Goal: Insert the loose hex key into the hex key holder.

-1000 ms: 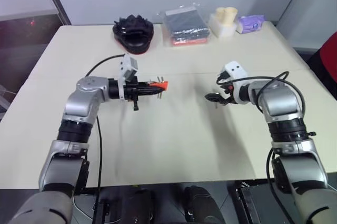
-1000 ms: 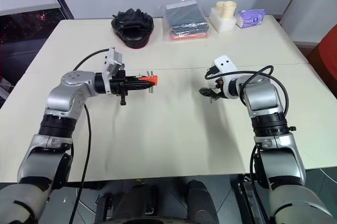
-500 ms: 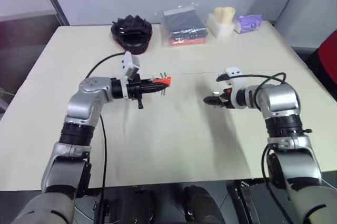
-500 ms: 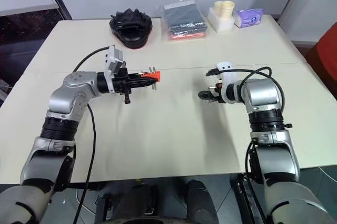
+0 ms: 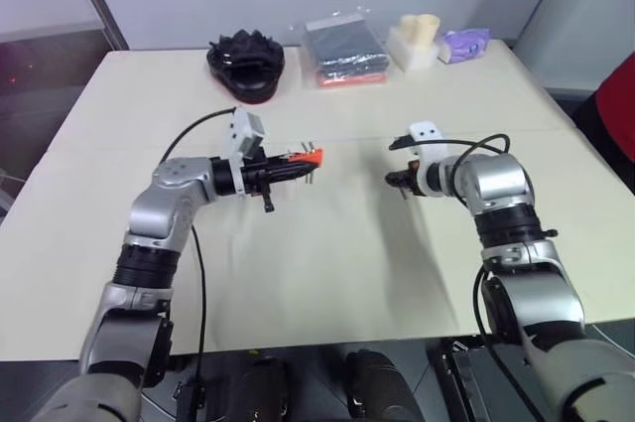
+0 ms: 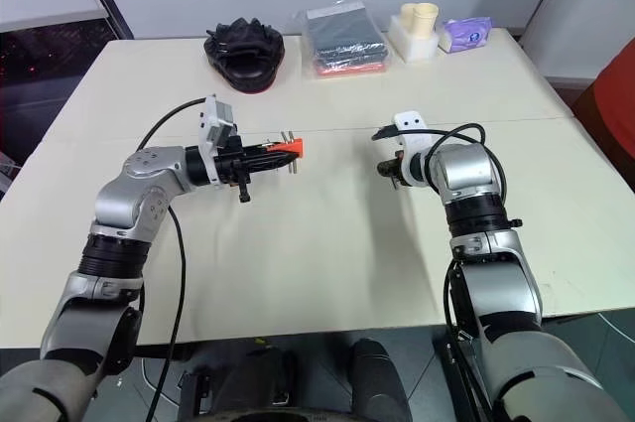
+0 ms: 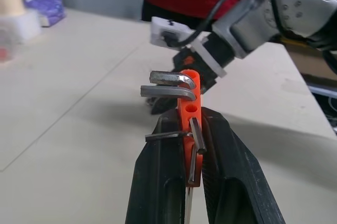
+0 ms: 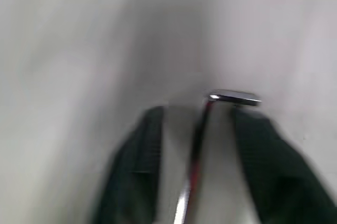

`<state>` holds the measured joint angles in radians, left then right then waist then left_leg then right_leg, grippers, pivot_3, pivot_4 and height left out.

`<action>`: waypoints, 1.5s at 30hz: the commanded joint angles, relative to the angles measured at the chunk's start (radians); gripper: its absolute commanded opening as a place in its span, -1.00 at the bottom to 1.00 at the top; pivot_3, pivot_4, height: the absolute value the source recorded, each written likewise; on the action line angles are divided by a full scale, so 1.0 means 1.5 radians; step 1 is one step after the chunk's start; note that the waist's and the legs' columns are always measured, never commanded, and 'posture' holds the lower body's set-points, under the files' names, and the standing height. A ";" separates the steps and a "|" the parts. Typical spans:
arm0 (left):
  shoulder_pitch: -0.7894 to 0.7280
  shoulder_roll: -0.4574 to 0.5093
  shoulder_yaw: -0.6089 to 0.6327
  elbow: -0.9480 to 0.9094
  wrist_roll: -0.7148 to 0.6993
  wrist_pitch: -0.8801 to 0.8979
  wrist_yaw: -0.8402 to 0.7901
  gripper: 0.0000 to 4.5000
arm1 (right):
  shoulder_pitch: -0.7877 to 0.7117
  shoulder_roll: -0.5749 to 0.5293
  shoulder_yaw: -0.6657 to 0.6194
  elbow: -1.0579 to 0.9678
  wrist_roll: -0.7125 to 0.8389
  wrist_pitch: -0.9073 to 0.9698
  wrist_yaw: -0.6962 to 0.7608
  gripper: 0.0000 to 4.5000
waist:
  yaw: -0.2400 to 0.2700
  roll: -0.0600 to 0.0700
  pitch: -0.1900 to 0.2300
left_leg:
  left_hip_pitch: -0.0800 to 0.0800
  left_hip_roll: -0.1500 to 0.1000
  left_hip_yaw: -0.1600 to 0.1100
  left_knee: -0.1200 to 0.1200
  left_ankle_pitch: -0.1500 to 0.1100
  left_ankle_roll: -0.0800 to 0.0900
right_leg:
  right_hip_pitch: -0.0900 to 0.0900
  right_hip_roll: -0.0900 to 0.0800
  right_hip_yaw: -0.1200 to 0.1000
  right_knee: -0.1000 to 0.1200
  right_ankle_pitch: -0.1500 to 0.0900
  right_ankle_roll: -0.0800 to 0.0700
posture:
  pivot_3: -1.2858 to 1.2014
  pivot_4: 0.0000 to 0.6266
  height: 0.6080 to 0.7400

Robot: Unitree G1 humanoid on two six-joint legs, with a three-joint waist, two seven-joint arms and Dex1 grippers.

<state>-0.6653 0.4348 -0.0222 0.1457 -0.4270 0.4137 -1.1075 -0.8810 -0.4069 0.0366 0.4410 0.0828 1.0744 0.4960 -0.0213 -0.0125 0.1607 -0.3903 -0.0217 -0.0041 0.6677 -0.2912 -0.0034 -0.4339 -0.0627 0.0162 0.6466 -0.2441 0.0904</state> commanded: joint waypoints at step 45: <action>-0.409 -0.076 0.057 0.513 0.030 -0.091 -0.177 -1.00 | -0.060 0.189 -0.195 -0.272 0.374 -0.296 -0.061 -0.97 | 0.000 0.001 0.001 | -0.003 -0.001 0.000 -0.001 0.000 0.001 | -0.002 0.001 -0.002 0.000 0.000 0.000 | 0.03 -0.52 1.00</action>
<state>-1.2517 0.3184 0.0315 0.9616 -0.3614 0.2757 -1.3672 -0.9623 -0.1124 -0.2711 0.0725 0.6462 0.6602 0.3893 -0.0208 -0.0108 0.1621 -0.3942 -0.0226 -0.0040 0.6664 -0.2916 -0.0027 -0.4368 -0.0618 0.0139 0.6472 -0.2440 0.0907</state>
